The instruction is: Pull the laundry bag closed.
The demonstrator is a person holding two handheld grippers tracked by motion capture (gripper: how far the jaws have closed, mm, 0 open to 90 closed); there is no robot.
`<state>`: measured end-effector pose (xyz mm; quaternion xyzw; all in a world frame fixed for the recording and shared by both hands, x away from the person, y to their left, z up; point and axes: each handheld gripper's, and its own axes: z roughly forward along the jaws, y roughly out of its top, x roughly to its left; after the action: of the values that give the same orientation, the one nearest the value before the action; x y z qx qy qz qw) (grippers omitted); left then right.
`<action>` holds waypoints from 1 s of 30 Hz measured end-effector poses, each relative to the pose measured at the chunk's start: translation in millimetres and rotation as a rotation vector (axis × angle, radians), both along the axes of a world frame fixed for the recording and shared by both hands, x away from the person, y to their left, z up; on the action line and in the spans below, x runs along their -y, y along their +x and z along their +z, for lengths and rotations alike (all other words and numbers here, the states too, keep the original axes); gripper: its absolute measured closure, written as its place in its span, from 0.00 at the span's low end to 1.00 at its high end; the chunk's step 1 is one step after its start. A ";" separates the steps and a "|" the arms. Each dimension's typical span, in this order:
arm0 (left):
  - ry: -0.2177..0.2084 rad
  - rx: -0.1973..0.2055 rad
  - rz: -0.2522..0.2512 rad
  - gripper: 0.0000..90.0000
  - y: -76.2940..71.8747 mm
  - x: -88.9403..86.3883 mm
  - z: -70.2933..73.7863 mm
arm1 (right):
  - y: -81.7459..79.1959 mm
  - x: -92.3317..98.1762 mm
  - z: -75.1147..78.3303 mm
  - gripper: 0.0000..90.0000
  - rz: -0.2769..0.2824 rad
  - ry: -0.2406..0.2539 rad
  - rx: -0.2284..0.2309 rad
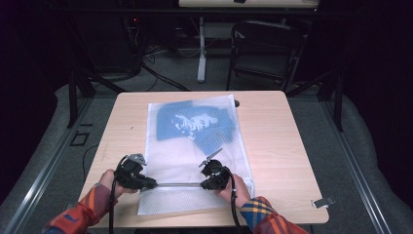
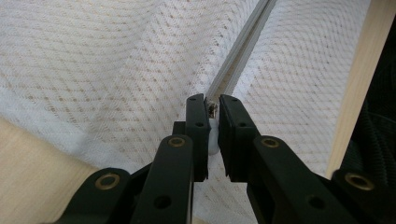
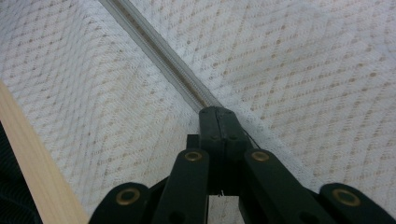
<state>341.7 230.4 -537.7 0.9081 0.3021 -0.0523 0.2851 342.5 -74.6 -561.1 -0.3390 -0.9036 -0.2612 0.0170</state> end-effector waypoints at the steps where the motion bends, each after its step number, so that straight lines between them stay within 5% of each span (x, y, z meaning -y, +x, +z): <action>1: 0.009 0.004 -0.003 0.92 -0.1 -0.4 0.1 | 0.0 0.0 0.0 1.00 0.000 0.000 0.000; 30: 0.014 -0.022 0.052 0.92 -2.2 -25.5 -1.8 | 0.4 0.2 0.6 1.00 0.015 -0.008 0.001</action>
<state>339.5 255.9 -539.5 0.9014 0.3289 -0.0527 0.2766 343.0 -74.8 -560.4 -0.3322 -0.9072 -0.2575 0.0172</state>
